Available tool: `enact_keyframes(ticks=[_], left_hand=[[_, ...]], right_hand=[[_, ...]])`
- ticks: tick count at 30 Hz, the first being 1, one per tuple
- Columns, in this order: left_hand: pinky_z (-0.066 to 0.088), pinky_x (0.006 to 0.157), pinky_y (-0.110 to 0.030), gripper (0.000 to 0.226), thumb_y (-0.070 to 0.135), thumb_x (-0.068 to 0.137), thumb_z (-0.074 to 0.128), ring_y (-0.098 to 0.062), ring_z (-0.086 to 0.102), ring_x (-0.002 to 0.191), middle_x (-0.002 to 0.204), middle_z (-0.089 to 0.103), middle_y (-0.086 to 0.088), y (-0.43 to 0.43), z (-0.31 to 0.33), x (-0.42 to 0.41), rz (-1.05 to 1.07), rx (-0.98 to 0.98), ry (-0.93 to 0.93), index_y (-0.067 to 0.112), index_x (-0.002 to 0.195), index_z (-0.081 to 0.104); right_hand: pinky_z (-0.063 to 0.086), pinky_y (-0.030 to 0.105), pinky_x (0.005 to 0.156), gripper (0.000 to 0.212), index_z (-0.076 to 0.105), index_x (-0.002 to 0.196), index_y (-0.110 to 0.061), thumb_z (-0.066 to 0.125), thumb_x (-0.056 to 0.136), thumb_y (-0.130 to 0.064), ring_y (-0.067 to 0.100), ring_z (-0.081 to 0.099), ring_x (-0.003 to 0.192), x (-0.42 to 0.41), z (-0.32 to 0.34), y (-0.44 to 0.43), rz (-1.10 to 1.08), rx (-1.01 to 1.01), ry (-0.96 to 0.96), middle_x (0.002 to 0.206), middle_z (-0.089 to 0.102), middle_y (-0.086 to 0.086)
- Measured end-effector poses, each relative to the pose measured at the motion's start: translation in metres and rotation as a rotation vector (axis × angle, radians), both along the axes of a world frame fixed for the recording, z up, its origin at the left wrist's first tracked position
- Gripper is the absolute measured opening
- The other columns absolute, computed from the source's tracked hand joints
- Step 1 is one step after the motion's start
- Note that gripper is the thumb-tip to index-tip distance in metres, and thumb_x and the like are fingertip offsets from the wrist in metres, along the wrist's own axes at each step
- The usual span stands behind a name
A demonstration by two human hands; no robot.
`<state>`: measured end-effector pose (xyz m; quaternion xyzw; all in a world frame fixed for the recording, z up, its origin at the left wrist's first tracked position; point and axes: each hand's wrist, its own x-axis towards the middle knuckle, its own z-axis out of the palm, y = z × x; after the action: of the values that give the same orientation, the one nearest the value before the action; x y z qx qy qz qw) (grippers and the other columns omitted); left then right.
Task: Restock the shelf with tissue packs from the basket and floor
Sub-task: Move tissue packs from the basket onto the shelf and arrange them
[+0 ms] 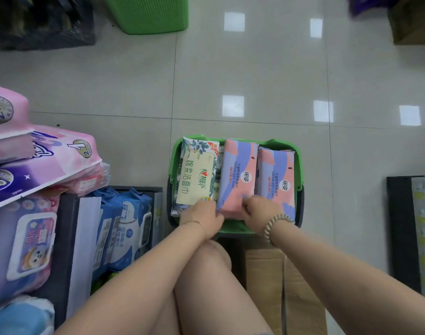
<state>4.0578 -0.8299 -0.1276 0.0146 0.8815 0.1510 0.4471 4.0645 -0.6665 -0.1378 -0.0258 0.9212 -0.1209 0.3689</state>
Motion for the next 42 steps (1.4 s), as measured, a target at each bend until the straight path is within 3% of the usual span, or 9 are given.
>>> enact_keyframes(ticks=[4, 7, 10, 14, 20, 24, 31, 36, 42], left_hand=[[0.045, 0.066, -0.030, 0.018, 0.033, 0.095, 0.041, -0.018, 0.054, 0.080, 0.095, 0.057, -0.001, -0.019, 0.010, -0.031, 0.137, -0.046, 0.303, 0.018, 0.098, 0.051], [0.049, 0.076, -0.036, 0.038, 0.042, 0.090, 0.050, -0.020, 0.051, 0.096, 0.114, 0.048, -0.003, -0.040, 0.001, -0.048, 0.207, -0.109, 0.418, 0.017, 0.118, 0.042], [0.046, 0.086, -0.044, 0.069, 0.057, 0.079, 0.060, -0.026, 0.044, 0.113, 0.125, 0.039, -0.006, -0.048, -0.015, -0.052, 0.259, -0.178, 0.436, 0.016, 0.126, 0.031], [0.040, 0.093, -0.050, 0.115, 0.079, 0.064, 0.059, -0.030, 0.036, 0.126, 0.144, 0.021, -0.008, -0.043, -0.042, -0.052, 0.265, -0.133, 0.328, 0.020, 0.146, 0.003], [0.040, 0.099, -0.052, 0.131, 0.080, 0.053, 0.065, -0.029, 0.039, 0.127, 0.142, 0.030, -0.007, -0.037, -0.072, -0.047, 0.379, 0.074, 0.375, 0.029, 0.147, -0.009], [0.041, 0.099, -0.053, 0.147, 0.077, 0.044, 0.074, -0.033, 0.038, 0.128, 0.142, 0.027, -0.006, -0.037, -0.085, -0.035, 0.399, 0.082, 0.363, 0.035, 0.144, -0.024], [0.041, 0.099, -0.051, 0.139, 0.067, 0.050, 0.077, -0.032, 0.040, 0.128, 0.143, 0.028, -0.006, -0.031, -0.085, -0.028, 0.474, 0.073, 0.432, 0.036, 0.146, -0.019], [0.044, 0.095, -0.048, 0.131, 0.063, 0.049, 0.078, -0.031, 0.048, 0.120, 0.138, 0.037, -0.004, -0.024, -0.070, -0.013, 0.630, 0.068, 0.509, 0.031, 0.146, -0.003], [0.050, 0.085, -0.045, 0.116, 0.062, 0.047, 0.075, -0.028, 0.054, 0.106, 0.125, 0.043, 0.001, -0.006, -0.031, 0.003, 0.816, 0.062, 0.654, 0.021, 0.138, 0.016]], right_hand=[[0.050, 0.031, 0.065, 0.021, 0.051, 0.082, -0.017, 0.037, 0.094, -0.028, 0.019, 0.055, 0.071, -0.040, 0.001, -0.018, 0.029, -0.030, 0.190, 0.080, 0.056, -0.001], [0.048, 0.033, 0.072, 0.023, 0.058, 0.094, -0.014, 0.039, 0.095, -0.027, 0.022, 0.055, 0.081, -0.068, -0.002, -0.037, 0.066, -0.099, 0.322, 0.091, 0.058, 0.003], [0.040, 0.034, 0.078, 0.025, 0.058, 0.108, -0.012, 0.044, 0.092, -0.025, 0.028, 0.051, 0.101, -0.090, -0.016, -0.056, 0.075, -0.151, 0.456, 0.106, 0.057, 0.008], [0.039, 0.038, 0.080, 0.032, 0.052, 0.115, -0.015, 0.039, 0.094, -0.034, 0.030, 0.050, 0.102, -0.114, -0.045, -0.079, 0.065, -0.039, 0.600, 0.112, 0.054, 0.007], [0.038, 0.038, 0.087, 0.036, 0.053, 0.109, -0.023, 0.031, 0.093, -0.046, 0.027, 0.051, 0.104, -0.126, -0.080, -0.092, -0.003, -0.026, 0.596, 0.106, 0.060, 0.003], [0.038, 0.038, 0.085, 0.033, 0.052, 0.103, -0.020, 0.032, 0.093, -0.045, 0.027, 0.052, 0.098, -0.126, -0.088, -0.094, -0.003, -0.044, 0.627, 0.098, 0.060, 0.005], [0.039, 0.036, 0.083, 0.031, 0.053, 0.099, -0.018, 0.034, 0.093, -0.043, 0.028, 0.050, 0.097, -0.122, -0.090, -0.092, -0.037, -0.149, 0.640, 0.098, 0.060, 0.009], [0.036, 0.043, 0.100, 0.045, 0.046, 0.131, -0.021, 0.036, 0.094, -0.044, 0.028, 0.038, 0.121, -0.116, -0.071, -0.089, -0.011, -0.278, 0.597, 0.129, 0.049, 0.008], [0.034, 0.036, 0.100, 0.050, 0.043, 0.129, -0.014, 0.050, 0.088, -0.042, 0.025, 0.039, 0.116, -0.104, -0.021, -0.082, 0.095, -0.429, 0.744, 0.127, 0.045, 0.007]])
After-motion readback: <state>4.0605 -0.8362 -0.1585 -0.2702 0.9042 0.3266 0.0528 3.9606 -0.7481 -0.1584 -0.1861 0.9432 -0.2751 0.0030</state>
